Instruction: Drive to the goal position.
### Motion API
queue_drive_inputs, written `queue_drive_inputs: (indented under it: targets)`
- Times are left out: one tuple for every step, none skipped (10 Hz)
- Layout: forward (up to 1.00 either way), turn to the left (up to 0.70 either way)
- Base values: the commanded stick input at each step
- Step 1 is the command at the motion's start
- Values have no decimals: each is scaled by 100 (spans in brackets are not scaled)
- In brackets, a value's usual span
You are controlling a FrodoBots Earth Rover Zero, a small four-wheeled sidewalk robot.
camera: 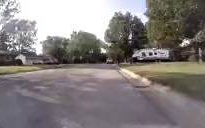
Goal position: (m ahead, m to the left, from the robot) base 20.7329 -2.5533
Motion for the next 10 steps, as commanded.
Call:
queue_drive_inputs:
  targets:
    - [85, 0]
    - [85, 0]
    - [85, 0]
    - [85, 0]
    - [85, 0]
    - [85, 0]
    - [85, 0]
    - [85, -26]
    - [85, -27]
    - [85, -17]
